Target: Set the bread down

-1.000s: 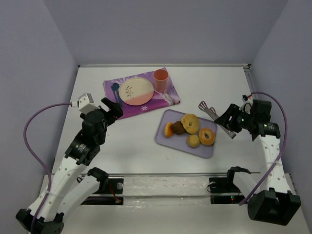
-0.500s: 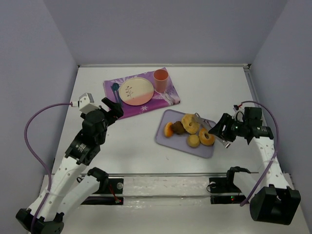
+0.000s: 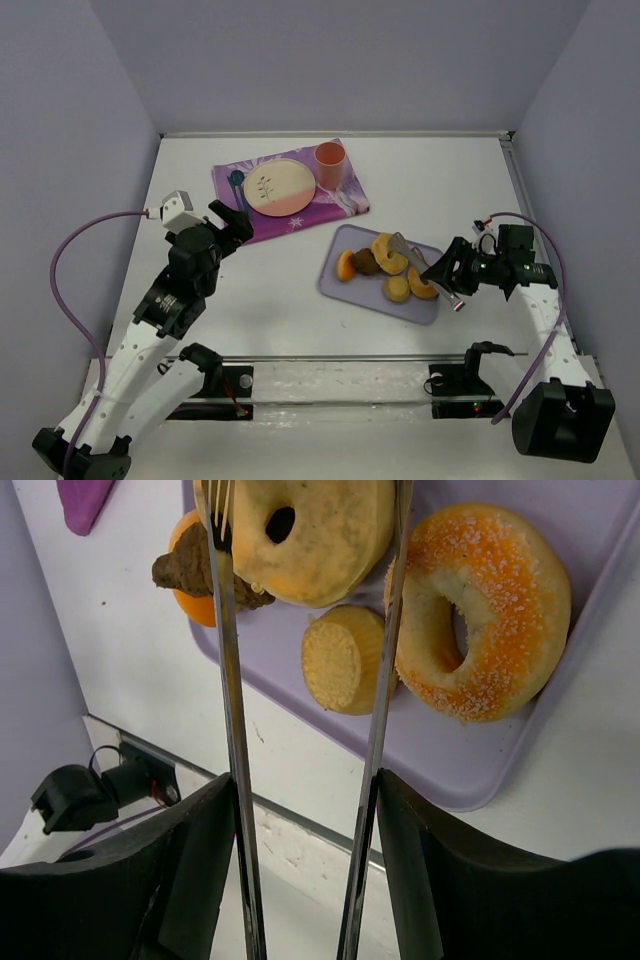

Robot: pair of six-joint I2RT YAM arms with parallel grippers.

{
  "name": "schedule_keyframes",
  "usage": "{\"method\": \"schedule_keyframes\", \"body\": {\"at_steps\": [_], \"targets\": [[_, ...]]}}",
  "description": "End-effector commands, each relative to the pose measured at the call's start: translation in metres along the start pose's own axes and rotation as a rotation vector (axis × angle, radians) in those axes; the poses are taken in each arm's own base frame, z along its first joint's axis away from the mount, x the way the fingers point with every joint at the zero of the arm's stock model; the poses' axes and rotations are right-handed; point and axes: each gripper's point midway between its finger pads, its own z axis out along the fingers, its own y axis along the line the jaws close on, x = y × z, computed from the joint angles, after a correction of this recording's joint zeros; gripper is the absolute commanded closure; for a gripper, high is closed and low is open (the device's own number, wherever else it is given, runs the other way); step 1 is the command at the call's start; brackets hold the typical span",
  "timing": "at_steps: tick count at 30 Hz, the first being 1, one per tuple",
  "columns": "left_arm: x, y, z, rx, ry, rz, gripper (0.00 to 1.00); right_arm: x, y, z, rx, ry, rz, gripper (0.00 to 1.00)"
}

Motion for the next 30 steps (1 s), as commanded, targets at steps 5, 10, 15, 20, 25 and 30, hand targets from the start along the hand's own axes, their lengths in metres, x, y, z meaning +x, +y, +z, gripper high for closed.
{"method": "schedule_keyframes", "body": {"at_steps": [5, 10, 15, 20, 25, 30], "targets": [[-0.012, -0.004, 0.001, 0.015, -0.054, -0.022, 0.01, 0.002, 0.006, 0.010, -0.059, 0.041, 0.010, 0.41], [-0.014, -0.006, 0.001, 0.017, -0.059, -0.023, 0.01, 0.002, 0.003, 0.014, -0.061, 0.052, 0.023, 0.52], [-0.015, -0.005, 0.000, 0.016, -0.062, -0.023, 0.02, 0.001, 0.005, 0.014, -0.067, 0.049, 0.022, 0.73], [-0.017, -0.004, -0.003, 0.018, -0.069, -0.029, 0.02, -0.002, 0.011, 0.007, -0.072, 0.015, 0.008, 0.93], [-0.021, -0.004, -0.006, 0.019, -0.083, -0.044, 0.01, -0.008, 0.016, -0.001, -0.063, -0.023, -0.016, 0.93], [-0.022, -0.004, -0.008, 0.024, -0.086, -0.051, 0.01, -0.018, 0.032, -0.018, -0.067, -0.080, -0.076, 0.93]]}}
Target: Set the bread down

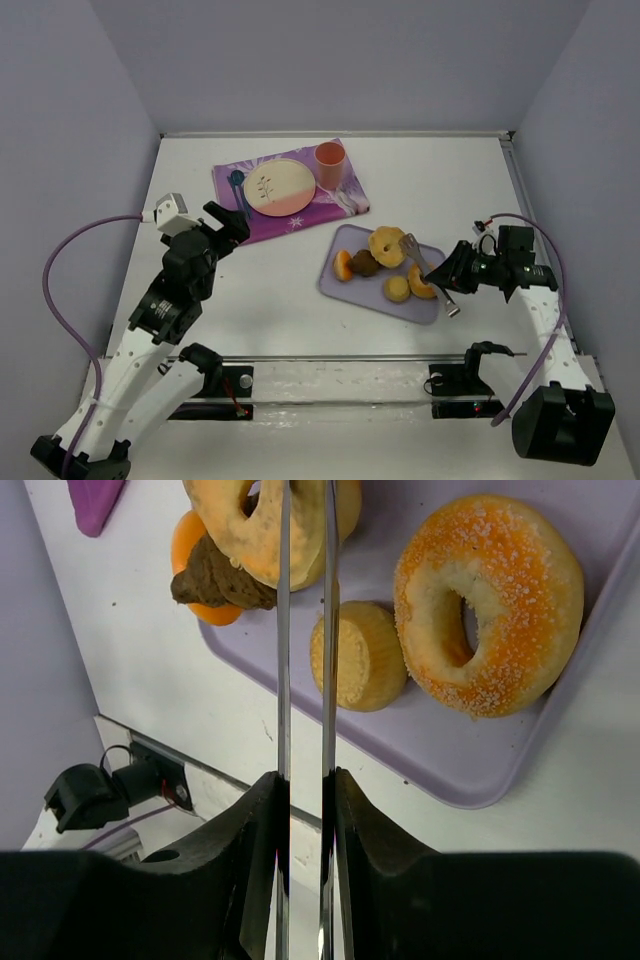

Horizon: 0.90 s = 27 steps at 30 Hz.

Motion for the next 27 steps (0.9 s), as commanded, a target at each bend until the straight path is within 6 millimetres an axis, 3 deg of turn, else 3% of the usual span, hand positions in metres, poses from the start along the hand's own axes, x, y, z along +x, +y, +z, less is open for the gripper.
{"method": "schedule_keyframes", "body": {"at_steps": [1, 10, 13, 14, 15, 18, 19, 22, 25, 27], "targets": [[-0.013, -0.003, -0.001, 0.010, -0.056, -0.035, 0.01, -0.027, 0.039, -0.026, -0.056, -0.113, -0.125, 0.93], [-0.010, -0.003, 0.001, 0.010, -0.047, -0.037, 0.01, -0.055, 0.092, -0.066, -0.136, -0.243, -0.271, 0.93], [-0.011, -0.004, 0.001, 0.013, -0.050, -0.042, 0.01, -0.064, 0.136, -0.074, -0.268, -0.274, -0.364, 0.93], [-0.011, -0.004, 0.001, 0.013, -0.050, -0.042, 0.01, -0.066, 0.135, -0.074, -0.257, -0.282, -0.347, 0.93], [-0.011, -0.004, 0.001, 0.011, -0.050, -0.041, 0.01, -0.065, 0.156, -0.070, -0.307, -0.277, -0.412, 0.93], [-0.012, -0.002, 0.001, 0.000, -0.054, -0.038, 0.01, -0.063, 0.190, -0.048, -0.344, -0.257, -0.500, 0.93], [-0.012, -0.001, 0.002, -0.008, -0.054, -0.036, 0.01, -0.055, 0.209, -0.025, -0.345, -0.195, -0.535, 0.93], [-0.013, 0.003, 0.000, -0.025, -0.058, -0.042, 0.01, -0.050, 0.239, 0.013, -0.335, -0.140, -0.619, 0.93], [-0.014, 0.005, -0.004, -0.022, -0.059, -0.051, 0.01, -0.084, 0.264, 0.077, -0.244, -0.159, -0.676, 0.93], [-0.014, 0.008, -0.005, -0.031, -0.065, -0.055, 0.01, -0.096, 0.268, 0.104, -0.202, -0.162, -0.684, 0.93]]}}
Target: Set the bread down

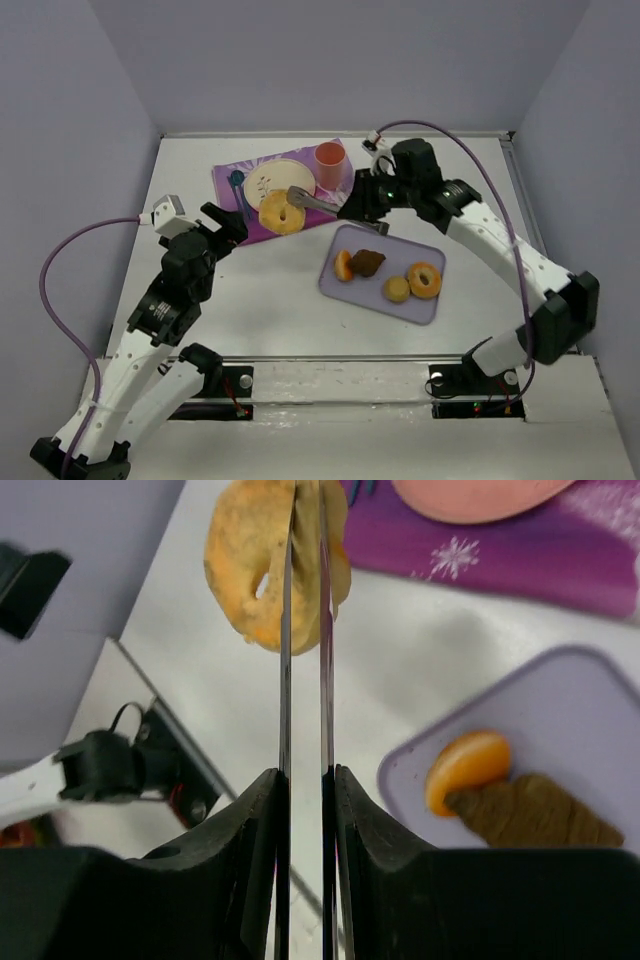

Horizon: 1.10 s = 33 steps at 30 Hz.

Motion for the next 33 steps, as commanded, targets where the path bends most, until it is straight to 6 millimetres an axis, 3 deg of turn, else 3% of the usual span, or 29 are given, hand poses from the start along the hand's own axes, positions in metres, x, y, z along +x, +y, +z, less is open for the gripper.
{"method": "schedule_keyframes", "body": {"at_steps": [1, 6, 9, 12, 14, 21, 29, 33], "targets": [[-0.013, 0.005, -0.004, -0.018, -0.056, -0.041, 0.01, -0.068, -0.023, 0.059, 0.137, -0.135, -0.100, 0.93], [-0.013, 0.004, -0.006, -0.013, -0.055, -0.049, 0.01, -0.094, -0.069, 0.126, 0.289, -0.135, -0.097, 0.93], [-0.011, 0.004, -0.005, -0.013, -0.048, -0.047, 0.01, -0.094, -0.081, 0.157, 0.305, -0.099, -0.106, 0.93], [-0.010, 0.004, -0.004, -0.017, -0.042, -0.043, 0.01, -0.087, -0.089, 0.173, 0.310, -0.054, -0.096, 0.93], [-0.009, 0.005, -0.004, -0.018, -0.038, -0.041, 0.01, -0.086, -0.093, 0.182, 0.311, -0.045, -0.090, 0.76], [-0.008, 0.002, -0.005, -0.007, -0.030, -0.043, 0.01, -0.098, -0.087, 0.169, 0.324, -0.071, -0.116, 0.55], [-0.009, -0.002, -0.005, 0.009, -0.020, -0.047, 0.01, -0.130, -0.059, 0.130, 0.311, -0.153, -0.197, 0.49], [-0.010, -0.004, -0.006, 0.012, -0.020, -0.051, 0.01, -0.140, -0.034, 0.102, 0.262, -0.189, -0.222, 0.49]]}}
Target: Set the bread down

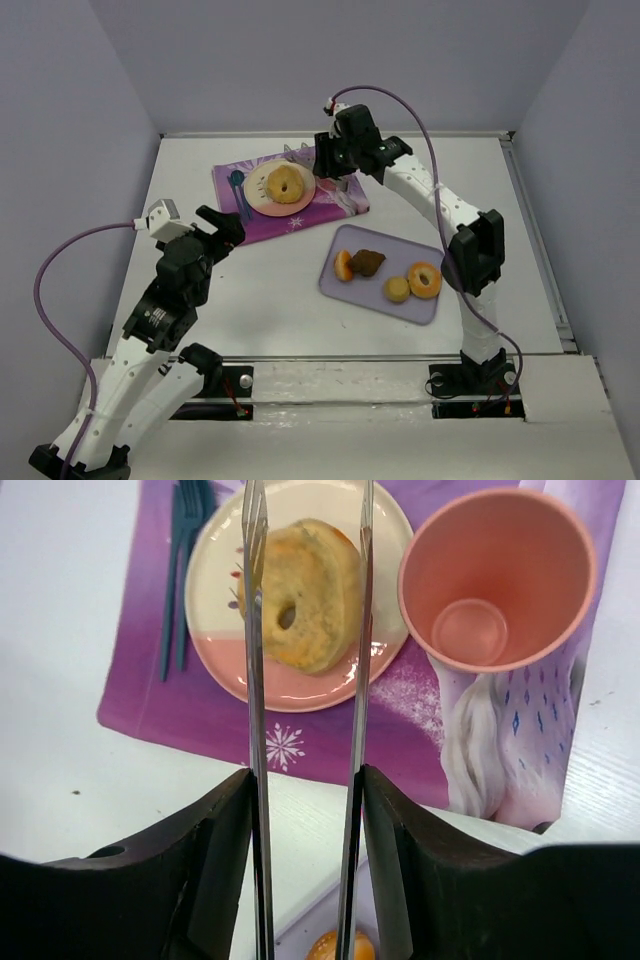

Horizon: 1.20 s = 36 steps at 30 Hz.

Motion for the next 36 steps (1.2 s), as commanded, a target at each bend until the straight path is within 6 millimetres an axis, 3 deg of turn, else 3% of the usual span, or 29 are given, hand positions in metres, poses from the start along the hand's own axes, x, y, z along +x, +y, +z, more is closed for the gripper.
{"method": "schedule_keyframes", "body": {"at_steps": [1, 4, 6, 7, 8, 11, 12, 14, 15, 17, 18, 21, 22, 27, 30, 33, 36], "targets": [[-0.010, -0.007, 0.000, 0.011, -0.023, -0.027, 0.01, -0.067, 0.034, -0.077, -0.085, -0.200, -0.062, 0.49], [-0.012, -0.007, -0.001, 0.010, -0.028, -0.029, 0.01, -0.073, 0.038, -0.100, -0.095, -0.230, -0.059, 0.55], [-0.013, -0.008, -0.001, 0.010, -0.032, -0.031, 0.01, -0.082, 0.028, -0.126, -0.026, -0.287, -0.041, 0.59], [-0.014, -0.008, -0.001, 0.011, -0.035, -0.032, 0.01, -0.074, 0.006, -0.127, 0.088, -0.291, -0.021, 0.61], [-0.014, -0.008, -0.002, 0.011, -0.036, -0.033, 0.01, -0.080, -0.005, -0.152, 0.136, -0.337, -0.002, 0.62], [-0.012, -0.005, 0.000, 0.001, -0.037, -0.029, 0.01, -0.065, -0.050, -0.176, 0.265, -0.356, 0.092, 0.65], [-0.011, -0.003, 0.001, -0.005, -0.039, -0.028, 0.01, -0.049, -0.085, -0.189, 0.319, -0.357, 0.161, 0.65], [-0.009, -0.003, 0.003, -0.009, -0.035, -0.025, 0.01, -0.029, -0.117, -0.199, 0.346, -0.357, 0.219, 0.65], [-0.008, -0.002, 0.004, -0.010, -0.035, -0.024, 0.01, -0.004, -0.156, -0.207, 0.415, -0.353, 0.287, 0.65], [-0.005, -0.002, 0.007, -0.011, -0.029, -0.021, 0.01, 0.023, -0.190, -0.212, 0.479, -0.330, 0.350, 0.65], [-0.004, -0.002, 0.008, -0.012, -0.026, -0.021, 0.01, 0.051, -0.221, -0.214, 0.543, -0.292, 0.405, 0.65], [0.001, -0.004, 0.012, -0.014, -0.013, -0.014, 0.01, 0.084, -0.254, -0.211, 0.580, -0.236, 0.473, 0.65], [0.002, -0.003, 0.013, -0.016, -0.009, -0.012, 0.01, 0.103, -0.274, -0.207, 0.624, -0.193, 0.504, 0.64], [0.012, -0.004, 0.020, -0.024, 0.023, -0.004, 0.01, 0.147, -0.317, -0.192, 0.708, -0.065, 0.550, 0.62], [0.015, -0.004, 0.021, -0.024, 0.036, 0.003, 0.01, 0.168, -0.337, -0.188, 0.773, -0.001, 0.560, 0.54], [0.015, -0.007, 0.018, -0.009, 0.049, 0.008, 0.01, 0.179, -0.339, -0.187, 0.792, 0.032, 0.555, 0.41], [0.010, -0.011, 0.014, 0.015, 0.040, -0.003, 0.01, 0.175, -0.340, -0.195, 0.816, 0.021, 0.550, 0.31]]}}
